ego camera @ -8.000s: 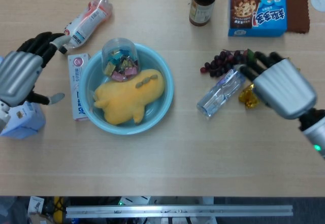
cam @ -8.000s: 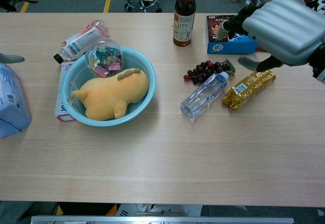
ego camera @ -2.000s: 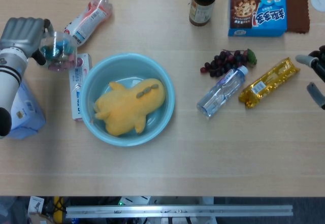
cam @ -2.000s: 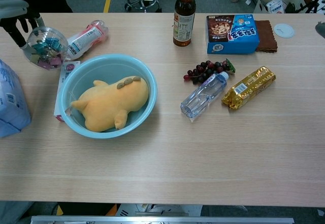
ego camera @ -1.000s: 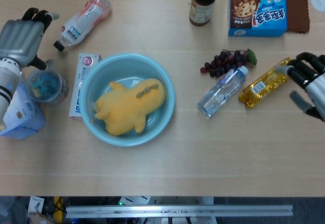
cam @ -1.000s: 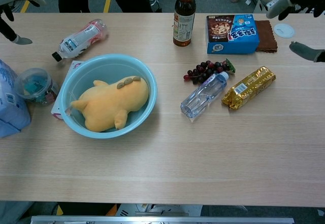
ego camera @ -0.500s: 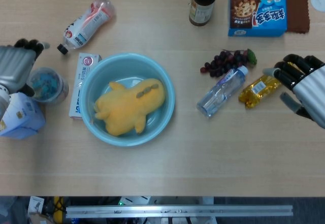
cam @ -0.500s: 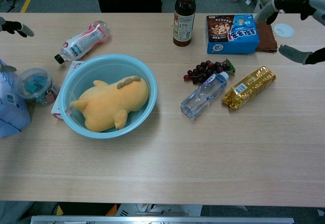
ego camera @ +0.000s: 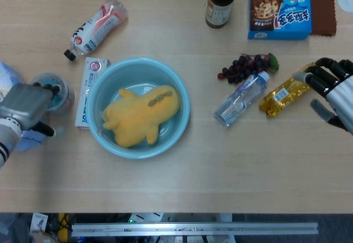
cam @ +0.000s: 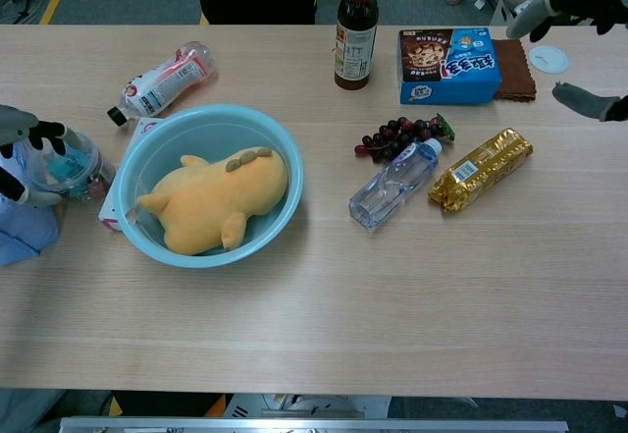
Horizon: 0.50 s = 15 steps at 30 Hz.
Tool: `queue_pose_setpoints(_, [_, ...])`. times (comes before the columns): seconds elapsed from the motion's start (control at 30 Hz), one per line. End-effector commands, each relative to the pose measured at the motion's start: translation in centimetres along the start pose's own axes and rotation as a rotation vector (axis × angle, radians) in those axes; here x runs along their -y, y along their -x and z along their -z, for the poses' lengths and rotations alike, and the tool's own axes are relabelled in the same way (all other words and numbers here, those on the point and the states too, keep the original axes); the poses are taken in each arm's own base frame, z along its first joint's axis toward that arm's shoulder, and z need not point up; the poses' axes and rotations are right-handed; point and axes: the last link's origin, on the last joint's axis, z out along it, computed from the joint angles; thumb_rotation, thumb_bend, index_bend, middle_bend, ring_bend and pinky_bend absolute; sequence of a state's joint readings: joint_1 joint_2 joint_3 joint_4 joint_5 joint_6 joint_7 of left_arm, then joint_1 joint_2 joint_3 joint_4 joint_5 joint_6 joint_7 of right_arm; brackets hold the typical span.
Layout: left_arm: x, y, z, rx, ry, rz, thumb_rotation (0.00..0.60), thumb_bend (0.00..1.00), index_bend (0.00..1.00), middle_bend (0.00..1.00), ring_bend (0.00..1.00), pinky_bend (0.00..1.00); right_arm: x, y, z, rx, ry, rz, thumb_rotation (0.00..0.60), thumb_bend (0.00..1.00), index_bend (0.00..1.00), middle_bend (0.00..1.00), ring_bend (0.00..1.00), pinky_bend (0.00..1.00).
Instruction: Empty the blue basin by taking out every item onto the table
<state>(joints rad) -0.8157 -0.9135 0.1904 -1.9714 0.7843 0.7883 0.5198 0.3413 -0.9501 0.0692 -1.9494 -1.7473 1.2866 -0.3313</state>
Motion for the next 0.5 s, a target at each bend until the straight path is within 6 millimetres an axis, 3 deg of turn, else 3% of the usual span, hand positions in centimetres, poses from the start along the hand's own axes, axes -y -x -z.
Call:
queue_pose_setpoints(0.03, [-0.6, 0.6, -0.1, 0.023, 0.018, -0.016, 0.340, 0.22, 0.15, 0.22, 0.23, 0.35, -0.1, 0.0, 0.1, 0.000, 0.003, -0.003, 0.600, 0.29, 0.31, 0.40, 0.29, 0.45])
queue_pose_setpoints(0.5, [-1.5, 1.1, -1.1, 0.048, 0.011, -0.054, 0.334, 0.22, 0.16, 0.22, 0.23, 0.35, -0.6, 0.0, 0.6, -0.005, 0.023, -0.016, 0.600, 0.29, 0.31, 0.40, 0.29, 0.45])
